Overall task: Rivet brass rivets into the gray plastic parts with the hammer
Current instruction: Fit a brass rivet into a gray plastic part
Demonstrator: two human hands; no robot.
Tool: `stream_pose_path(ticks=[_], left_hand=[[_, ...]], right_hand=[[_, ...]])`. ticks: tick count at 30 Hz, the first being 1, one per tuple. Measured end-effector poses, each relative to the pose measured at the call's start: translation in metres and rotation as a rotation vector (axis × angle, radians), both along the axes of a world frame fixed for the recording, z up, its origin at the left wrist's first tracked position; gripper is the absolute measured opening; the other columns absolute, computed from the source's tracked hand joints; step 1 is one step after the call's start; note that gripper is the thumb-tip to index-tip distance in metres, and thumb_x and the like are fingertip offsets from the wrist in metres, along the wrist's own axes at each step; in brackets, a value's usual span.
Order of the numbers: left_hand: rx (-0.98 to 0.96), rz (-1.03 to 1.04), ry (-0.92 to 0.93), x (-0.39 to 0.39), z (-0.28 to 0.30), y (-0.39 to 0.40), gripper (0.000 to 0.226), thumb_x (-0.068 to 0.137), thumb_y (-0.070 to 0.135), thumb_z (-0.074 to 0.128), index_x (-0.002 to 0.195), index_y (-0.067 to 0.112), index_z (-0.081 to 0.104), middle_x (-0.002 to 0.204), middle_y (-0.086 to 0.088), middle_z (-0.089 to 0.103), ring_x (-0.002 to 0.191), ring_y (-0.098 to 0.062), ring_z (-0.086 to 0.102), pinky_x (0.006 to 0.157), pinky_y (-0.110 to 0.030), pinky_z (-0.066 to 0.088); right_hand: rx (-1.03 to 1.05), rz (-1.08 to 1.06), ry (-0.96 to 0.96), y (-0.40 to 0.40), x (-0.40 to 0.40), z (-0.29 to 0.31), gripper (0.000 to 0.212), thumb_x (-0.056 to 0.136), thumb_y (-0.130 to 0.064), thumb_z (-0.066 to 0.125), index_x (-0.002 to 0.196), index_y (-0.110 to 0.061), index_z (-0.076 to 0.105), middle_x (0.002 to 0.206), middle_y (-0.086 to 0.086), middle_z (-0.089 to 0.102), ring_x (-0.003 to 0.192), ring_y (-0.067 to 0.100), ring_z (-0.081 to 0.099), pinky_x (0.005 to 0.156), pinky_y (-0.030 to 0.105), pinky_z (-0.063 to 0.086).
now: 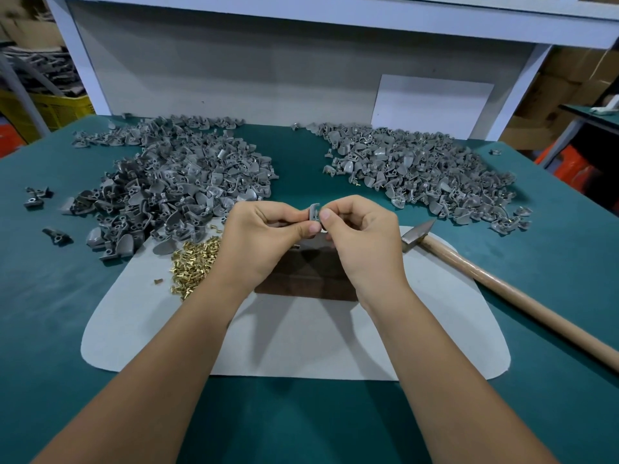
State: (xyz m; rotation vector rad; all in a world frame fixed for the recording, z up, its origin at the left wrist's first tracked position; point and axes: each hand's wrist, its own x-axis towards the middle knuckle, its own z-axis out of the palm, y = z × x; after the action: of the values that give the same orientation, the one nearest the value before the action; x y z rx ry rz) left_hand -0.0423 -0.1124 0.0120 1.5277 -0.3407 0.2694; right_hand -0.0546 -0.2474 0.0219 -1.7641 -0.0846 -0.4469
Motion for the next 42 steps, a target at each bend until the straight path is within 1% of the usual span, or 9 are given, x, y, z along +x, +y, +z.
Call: stream_pose_path(ticks=[5, 10, 18, 21, 24, 27, 30, 36, 42], left_hand=[[-0.021, -0.001, -0.007, -0.0004, -0.0009, -0.0019, 0.013, 0.062, 0.020, 0.079, 0.074, 0.023, 0.076, 0.071, 0.010, 0.075, 0.069, 0.002, 0.067, 0.065, -0.013, 0.053], [-0.064, 0.003, -0.013, 0.0018, -0.0009, -0.0001, 0.015, 0.063, 0.017, 0.079, 0.077, 0.021, 0.077, 0.081, 0.007, 0.077, 0.080, -0.005, 0.072, 0.076, -0.018, 0.056], [-0.039, 0.005, -0.030, 0.0036, -0.0008, 0.0011, 0.017, 0.071, 0.007, 0.078, 0.084, 0.018, 0.076, 0.083, 0.009, 0.077, 0.081, -0.005, 0.073, 0.074, -0.015, 0.055], [-0.034, -0.011, -0.032, 0.0034, -0.0008, 0.0012, 0.017, 0.072, 0.007, 0.078, 0.085, 0.018, 0.076, 0.083, 0.010, 0.077, 0.082, -0.004, 0.073, 0.074, -0.014, 0.054], [-0.057, -0.029, -0.011, 0.0029, -0.0007, 0.0010, 0.016, 0.068, 0.014, 0.078, 0.083, 0.018, 0.076, 0.083, 0.009, 0.077, 0.081, -0.004, 0.072, 0.074, -0.015, 0.055], [-0.057, -0.041, 0.006, 0.0038, -0.0013, 0.0012, 0.017, 0.068, 0.015, 0.078, 0.084, 0.016, 0.077, 0.084, 0.005, 0.077, 0.082, -0.006, 0.072, 0.075, -0.017, 0.056], [-0.038, -0.032, 0.029, 0.0045, -0.0022, 0.0009, 0.014, 0.070, 0.013, 0.078, 0.083, 0.014, 0.076, 0.080, 0.004, 0.077, 0.076, -0.006, 0.071, 0.074, -0.019, 0.058], [-0.047, -0.037, 0.037, 0.0038, -0.0033, 0.0005, 0.011, 0.070, 0.007, 0.078, 0.080, 0.010, 0.076, 0.072, 0.004, 0.075, 0.069, -0.004, 0.069, 0.067, -0.016, 0.055], [-0.015, -0.026, 0.036, 0.0043, -0.0042, 0.0018, 0.016, 0.064, 0.018, 0.080, 0.079, 0.014, 0.076, 0.075, 0.003, 0.076, 0.073, -0.007, 0.070, 0.072, -0.022, 0.059]], right_hand=[[-0.001, 0.031, 0.007, -0.0014, 0.0006, 0.0016, 0.014, 0.086, -0.009, 0.065, 0.074, -0.015, 0.067, 0.072, 0.005, 0.068, 0.069, 0.020, 0.061, 0.073, 0.047, 0.056], [0.095, 0.112, 0.031, -0.0054, 0.0003, 0.0032, 0.013, 0.089, -0.006, 0.062, 0.082, -0.012, 0.072, 0.073, 0.006, 0.071, 0.062, 0.010, 0.062, 0.060, 0.022, 0.052], [0.159, 0.166, 0.084, -0.0072, 0.0023, 0.0042, 0.020, 0.094, -0.004, 0.053, 0.089, -0.007, 0.073, 0.071, 0.003, 0.068, 0.063, 0.011, 0.062, 0.063, 0.025, 0.054], [0.069, 0.121, 0.067, -0.0085, 0.0018, 0.0046, 0.019, 0.094, -0.009, 0.055, 0.086, -0.011, 0.072, 0.069, -0.002, 0.067, 0.064, 0.010, 0.063, 0.063, 0.026, 0.054], [-0.146, 0.052, -0.021, -0.0090, 0.0013, 0.0040, 0.013, 0.090, -0.012, 0.060, 0.082, -0.016, 0.069, 0.072, -0.007, 0.066, 0.072, 0.011, 0.062, 0.072, 0.031, 0.054], [-0.317, 0.005, -0.108, -0.0083, 0.0011, 0.0026, 0.008, 0.088, -0.012, 0.063, 0.083, -0.016, 0.068, 0.075, -0.011, 0.064, 0.075, 0.004, 0.057, 0.070, 0.016, 0.046], [-0.454, -0.070, -0.173, -0.0075, 0.0011, -0.0005, 0.008, 0.088, -0.014, 0.063, 0.083, -0.014, 0.069, 0.077, -0.008, 0.065, 0.076, 0.007, 0.054, 0.066, 0.015, 0.041], [-0.470, -0.127, -0.216, -0.0027, 0.0001, -0.0018, 0.009, 0.086, -0.013, 0.063, 0.079, -0.015, 0.069, 0.072, -0.007, 0.064, 0.069, 0.011, 0.055, 0.063, 0.027, 0.043], [-0.478, -0.121, -0.238, -0.0020, -0.0003, -0.0038, 0.010, 0.086, -0.009, 0.062, 0.078, -0.012, 0.066, 0.071, -0.004, 0.063, 0.066, 0.014, 0.054, 0.062, 0.031, 0.043]])
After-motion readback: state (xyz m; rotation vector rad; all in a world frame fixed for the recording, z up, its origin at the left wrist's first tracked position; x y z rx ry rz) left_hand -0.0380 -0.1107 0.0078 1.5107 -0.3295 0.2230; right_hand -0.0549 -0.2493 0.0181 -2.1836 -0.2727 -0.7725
